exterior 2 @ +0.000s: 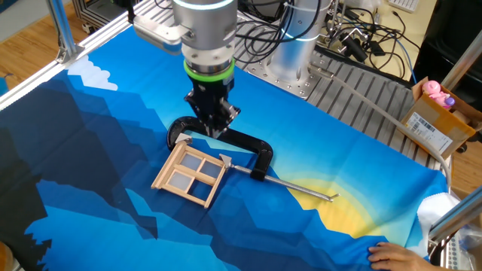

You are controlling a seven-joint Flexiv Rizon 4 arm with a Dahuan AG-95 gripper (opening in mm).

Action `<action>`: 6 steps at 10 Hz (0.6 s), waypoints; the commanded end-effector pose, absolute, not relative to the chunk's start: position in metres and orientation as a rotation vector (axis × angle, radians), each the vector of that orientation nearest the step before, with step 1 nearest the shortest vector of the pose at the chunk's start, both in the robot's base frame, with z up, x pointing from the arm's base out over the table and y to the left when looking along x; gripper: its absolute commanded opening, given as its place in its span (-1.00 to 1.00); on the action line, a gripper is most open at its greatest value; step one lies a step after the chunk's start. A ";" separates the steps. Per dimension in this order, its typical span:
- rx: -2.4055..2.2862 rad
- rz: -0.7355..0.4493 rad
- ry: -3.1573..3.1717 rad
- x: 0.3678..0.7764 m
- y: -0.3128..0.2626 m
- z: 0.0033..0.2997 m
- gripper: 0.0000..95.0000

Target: Close a sliding window

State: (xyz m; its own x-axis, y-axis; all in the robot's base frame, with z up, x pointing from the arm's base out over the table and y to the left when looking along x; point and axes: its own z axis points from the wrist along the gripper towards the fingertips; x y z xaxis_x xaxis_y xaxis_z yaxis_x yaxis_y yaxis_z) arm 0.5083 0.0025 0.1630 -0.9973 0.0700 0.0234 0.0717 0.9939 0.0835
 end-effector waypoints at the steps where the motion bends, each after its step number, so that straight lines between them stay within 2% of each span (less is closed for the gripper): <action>1: -0.063 -0.087 -3.119 0.525 0.001 0.161 -1.00; 6: -0.009 -0.040 -3.120 0.545 -0.007 0.135 -1.00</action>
State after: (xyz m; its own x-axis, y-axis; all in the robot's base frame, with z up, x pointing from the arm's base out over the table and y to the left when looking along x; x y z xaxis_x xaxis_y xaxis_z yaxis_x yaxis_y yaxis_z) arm 0.5462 -0.0084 0.1334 -0.9997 0.0037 0.0239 0.0043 0.9997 0.0253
